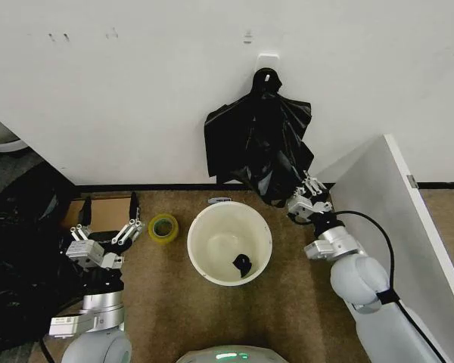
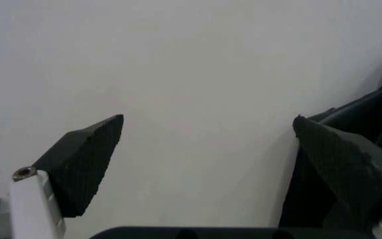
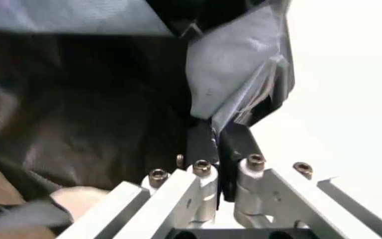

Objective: Place the garbage bag over the trash bin.

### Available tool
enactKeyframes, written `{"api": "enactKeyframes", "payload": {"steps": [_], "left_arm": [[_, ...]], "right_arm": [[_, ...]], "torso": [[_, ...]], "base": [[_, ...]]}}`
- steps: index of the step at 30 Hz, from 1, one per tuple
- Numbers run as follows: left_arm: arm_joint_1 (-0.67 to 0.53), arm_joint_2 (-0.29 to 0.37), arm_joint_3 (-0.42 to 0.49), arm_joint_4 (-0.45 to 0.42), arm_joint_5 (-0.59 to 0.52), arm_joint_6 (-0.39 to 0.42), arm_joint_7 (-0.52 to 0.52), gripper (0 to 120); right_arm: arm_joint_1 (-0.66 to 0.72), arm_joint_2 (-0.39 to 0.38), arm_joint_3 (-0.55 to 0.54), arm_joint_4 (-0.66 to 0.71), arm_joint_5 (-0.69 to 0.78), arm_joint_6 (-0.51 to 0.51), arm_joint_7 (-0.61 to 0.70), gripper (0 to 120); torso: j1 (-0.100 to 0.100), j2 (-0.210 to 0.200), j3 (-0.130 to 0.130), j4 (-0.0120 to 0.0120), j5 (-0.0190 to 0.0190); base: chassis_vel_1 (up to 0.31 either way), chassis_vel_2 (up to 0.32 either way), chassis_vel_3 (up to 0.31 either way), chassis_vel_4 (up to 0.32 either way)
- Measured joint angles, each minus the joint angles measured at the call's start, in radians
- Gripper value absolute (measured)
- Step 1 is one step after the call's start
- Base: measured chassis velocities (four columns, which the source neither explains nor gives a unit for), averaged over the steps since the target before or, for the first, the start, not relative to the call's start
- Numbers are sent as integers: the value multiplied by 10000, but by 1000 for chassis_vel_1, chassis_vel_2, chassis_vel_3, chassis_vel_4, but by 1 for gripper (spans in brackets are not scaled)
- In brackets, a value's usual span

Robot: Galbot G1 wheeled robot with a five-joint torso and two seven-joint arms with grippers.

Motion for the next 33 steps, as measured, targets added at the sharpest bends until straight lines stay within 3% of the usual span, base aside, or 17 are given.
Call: {"api": "enactKeyframes", "payload": {"steps": [6,7,12,14,15,19,21,24,28,29,33], "left_arm": [[-440,937,121,305,-90,-152,311,100],[-440,937,121,305,-90,-152,311,100],[-1580,2816,330,1119,-564,-658,1576,100],[-2611,4038,591,1760,-556,-779,2399,100],[-2611,4038,591,1760,-556,-779,2399,100],[-4121,5341,1263,2366,-393,-618,3301,100],[-4903,5870,1814,2561,-412,-505,3950,100],[-5649,6141,2395,2722,-647,-398,4495,100],[-6877,6278,3836,3199,-817,-196,4897,100],[-6877,6278,3836,3199,-817,-196,4897,100],[-7784,5971,4893,3822,559,-64,4054,100]], "right_arm": [[-502,251,-287,723,3384,290,516,0],[-502,251,-287,723,3384,290,516,0],[-343,202,-446,968,5032,856,437,0],[-305,191,-496,1000,5171,1109,210,0],[-305,191,-496,1000,5171,1109,210,0],[-87,232,-807,948,5291,1280,-35,0],[114,279,-1056,819,5379,1366,-136,0],[121,330,-1106,771,5387,1423,-190,0],[96,433,-1101,733,5328,1467,-324,0],[96,433,-1101,733,5328,1467,-324,0],[97,459,-1028,746,5286,1471,-410,0]], "torso": [[0,0,0,-2,-3],[0,0,0,-2,-3],[1,0,1,1,-6],[2,0,2,-3,-4],[2,0,2,-3,-4],[3,0,3,-9,-5],[3,0,4,12,1],[2,0,3,-3,-7],[3,0,2,-4,-5],[3,0,2,-4,-5],[3,-1,2,-2,-7]], "base": [[0,0,0,0],[0,0,0,0],[0,0,0,0],[0,0,0,0],[0,0,0,0],[0,0,0,0],[0,0,0,0],[0,0,0,0],[0,0,0,0],[0,0,0,0],[0,0,0,0]]}}
